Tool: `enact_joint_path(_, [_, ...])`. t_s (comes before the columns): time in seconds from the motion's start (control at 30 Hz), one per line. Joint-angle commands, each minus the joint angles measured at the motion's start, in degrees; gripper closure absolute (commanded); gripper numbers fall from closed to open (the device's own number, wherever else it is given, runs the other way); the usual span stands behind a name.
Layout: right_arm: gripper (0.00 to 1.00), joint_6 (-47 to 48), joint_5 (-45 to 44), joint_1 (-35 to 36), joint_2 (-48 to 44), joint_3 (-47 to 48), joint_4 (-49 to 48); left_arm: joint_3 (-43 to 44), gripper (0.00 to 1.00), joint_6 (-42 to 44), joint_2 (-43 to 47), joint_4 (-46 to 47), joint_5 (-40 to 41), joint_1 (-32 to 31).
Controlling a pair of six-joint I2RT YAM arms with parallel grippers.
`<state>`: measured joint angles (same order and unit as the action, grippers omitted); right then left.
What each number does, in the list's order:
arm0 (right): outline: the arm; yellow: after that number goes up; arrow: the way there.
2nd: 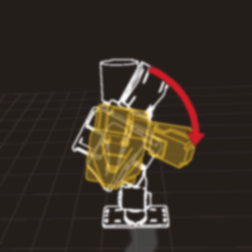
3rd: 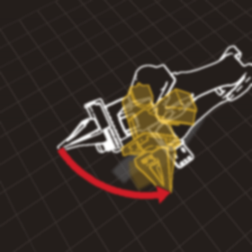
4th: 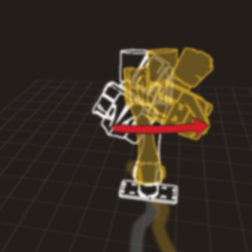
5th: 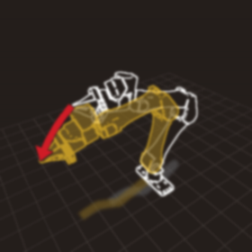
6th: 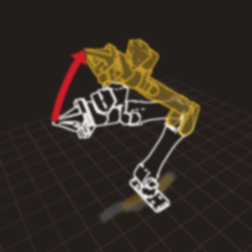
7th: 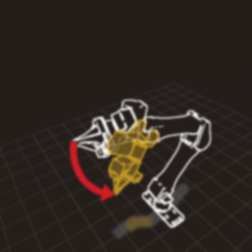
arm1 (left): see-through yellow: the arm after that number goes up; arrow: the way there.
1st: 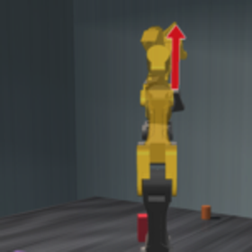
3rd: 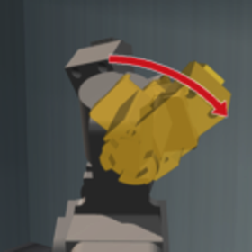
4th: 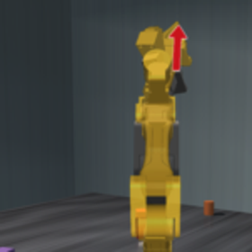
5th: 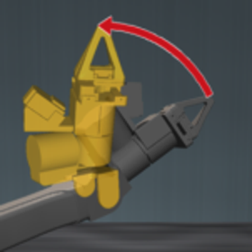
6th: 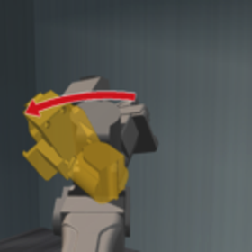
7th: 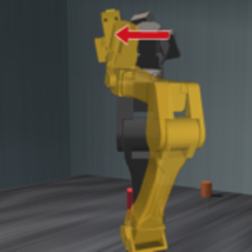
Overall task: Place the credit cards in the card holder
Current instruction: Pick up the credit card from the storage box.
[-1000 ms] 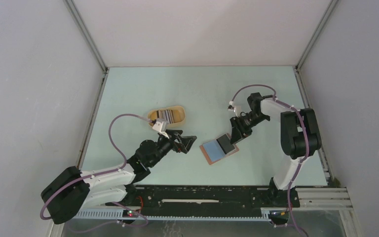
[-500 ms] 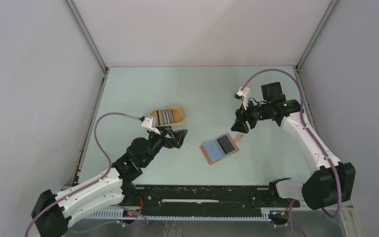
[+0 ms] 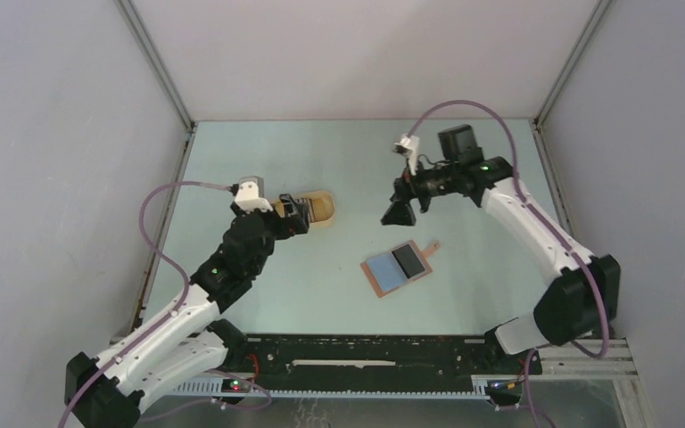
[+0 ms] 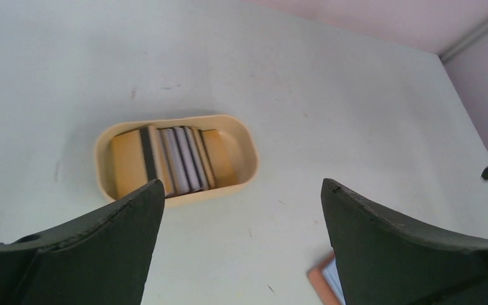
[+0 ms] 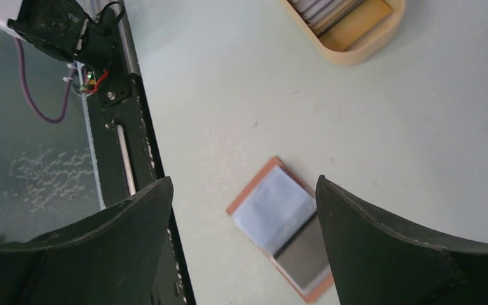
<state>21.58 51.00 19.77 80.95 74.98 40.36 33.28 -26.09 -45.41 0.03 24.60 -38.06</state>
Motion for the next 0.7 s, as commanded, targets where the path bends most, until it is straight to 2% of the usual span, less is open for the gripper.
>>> enact_joint_path(0.0, [0.11,-9.12,-5.76,7.90,8.53,7.30,-1.34,-1.31,0.03,-3.69,1.23,-0.87,1.53,6.12])
enact_joint_path(0.1, [0.18,-12.80,-7.11,11.51,17.28,15.00,-0.04,-5.88,0.04,-8.43,2.15,4.27,-3.64,12.81])
enact_joint_path(0.27, [0.19,-21.02,-8.33,16.36,33.37,30.76,0.93,-12.36,0.07,-15.38,0.43,14.05,-13.35,22.39])
enact_joint_path(0.5, [0.19,-35.20,-9.10,18.79,51.10,52.88,0.80,-15.64,0.07,-20.87,-3.25,19.00,-18.57,28.97])
enact_joint_path(0.67, [0.19,-39.31,-16.79,19.18,58.39,61.43,0.82,-17.92,0.07,-24.89,-5.84,24.51,-18.21,29.60])
